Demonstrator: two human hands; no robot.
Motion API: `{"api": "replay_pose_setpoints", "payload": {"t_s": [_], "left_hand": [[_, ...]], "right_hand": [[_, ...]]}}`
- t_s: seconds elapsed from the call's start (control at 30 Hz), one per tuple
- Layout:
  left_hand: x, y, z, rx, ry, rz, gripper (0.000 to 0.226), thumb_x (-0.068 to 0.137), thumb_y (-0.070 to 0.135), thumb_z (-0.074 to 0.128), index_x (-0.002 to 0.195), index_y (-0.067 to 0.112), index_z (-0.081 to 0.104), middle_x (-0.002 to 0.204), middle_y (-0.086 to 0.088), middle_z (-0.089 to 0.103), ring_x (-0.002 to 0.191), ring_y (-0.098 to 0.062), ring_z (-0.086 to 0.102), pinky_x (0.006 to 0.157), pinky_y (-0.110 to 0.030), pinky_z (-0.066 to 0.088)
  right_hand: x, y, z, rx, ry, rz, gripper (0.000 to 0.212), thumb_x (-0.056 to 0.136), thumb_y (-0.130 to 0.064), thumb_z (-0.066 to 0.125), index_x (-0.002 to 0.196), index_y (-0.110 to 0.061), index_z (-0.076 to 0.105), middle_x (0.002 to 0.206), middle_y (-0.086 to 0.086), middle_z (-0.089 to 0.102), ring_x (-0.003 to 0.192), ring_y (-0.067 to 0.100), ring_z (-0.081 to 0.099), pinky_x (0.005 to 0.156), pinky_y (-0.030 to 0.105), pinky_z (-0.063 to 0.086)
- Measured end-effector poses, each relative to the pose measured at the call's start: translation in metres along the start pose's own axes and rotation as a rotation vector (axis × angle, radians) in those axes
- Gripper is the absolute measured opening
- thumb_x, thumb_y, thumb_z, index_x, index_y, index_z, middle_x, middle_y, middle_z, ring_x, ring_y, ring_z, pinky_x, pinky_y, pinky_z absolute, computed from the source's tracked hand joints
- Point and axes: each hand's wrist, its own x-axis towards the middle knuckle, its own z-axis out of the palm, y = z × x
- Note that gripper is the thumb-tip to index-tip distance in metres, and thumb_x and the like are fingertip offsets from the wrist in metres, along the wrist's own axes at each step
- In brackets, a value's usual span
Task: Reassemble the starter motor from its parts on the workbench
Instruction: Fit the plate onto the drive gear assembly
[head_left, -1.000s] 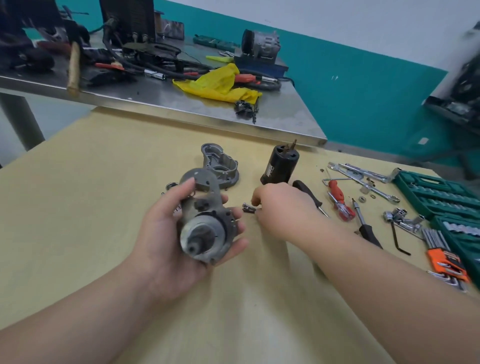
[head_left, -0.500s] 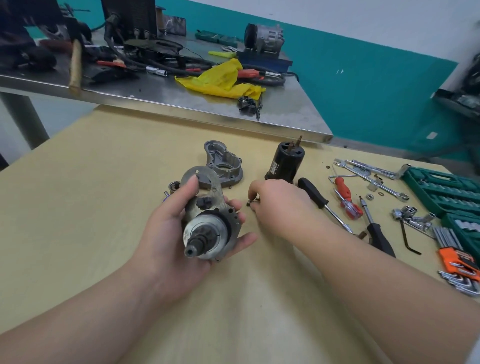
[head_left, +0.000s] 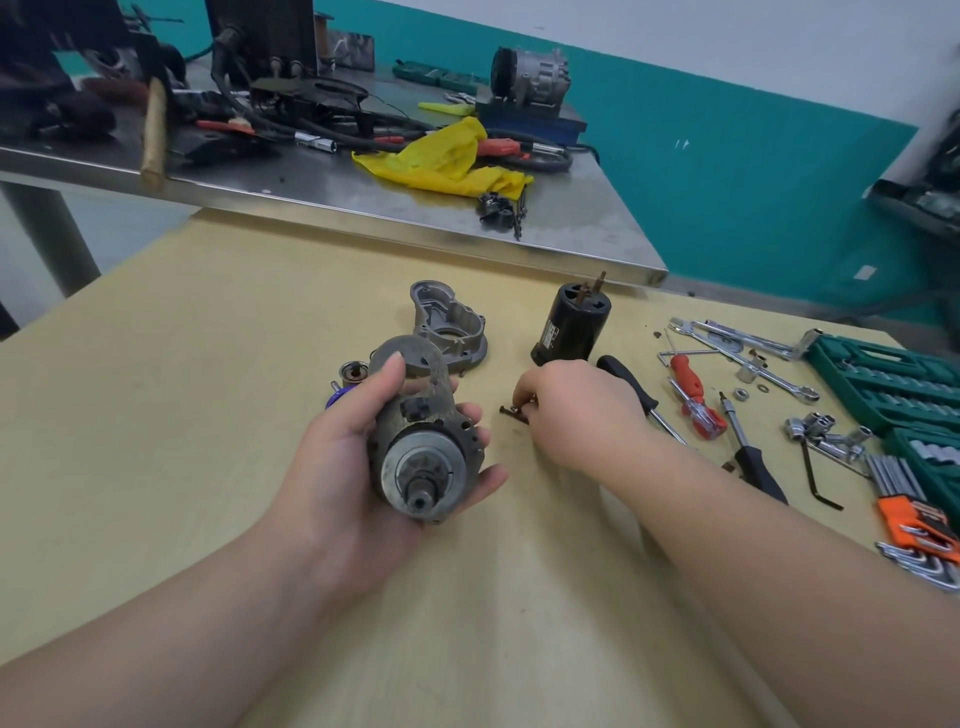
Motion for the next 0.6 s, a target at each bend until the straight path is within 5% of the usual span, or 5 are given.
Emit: {"api": "replay_pose_setpoints", "payload": {"t_s": [0.17,0.6], "left_hand": [[-0.0002,-0.0016,0.0014,0.018,0.003,0.005,0.036,0.087,0.048,0.078,0.093,0.013,0.082,0.101,-0.019,0.076,0.085,-0.035,0.077,0.084,-0.06,0.061],[-0.0008,-0.0033,0.002,0.031,0.015,-0.001,0.037,0.083,0.046,0.079,0.092,0.01,0.082,0.099,-0.02,0.076,0.083,-0.035,0.076,0.081,-0.057,0.063]], "right_hand": [[-0.0004,-0.0009,-0.0008,-0.019,0.007,-0.006,0.025,0.1,-0.02,0.058,0.11,-0.037,0.072,0.101,-0.006,0.069,0.089,0.023,0.066,0.068,0.036,0.059],[-0.0009,-0.0065,0.0039,0.009,0.014,-0.012,0.022,0.1,-0.02,0.058,0.108,-0.034,0.075,0.106,-0.005,0.065,0.091,0.024,0.064,0.065,0.035,0.058]]}}
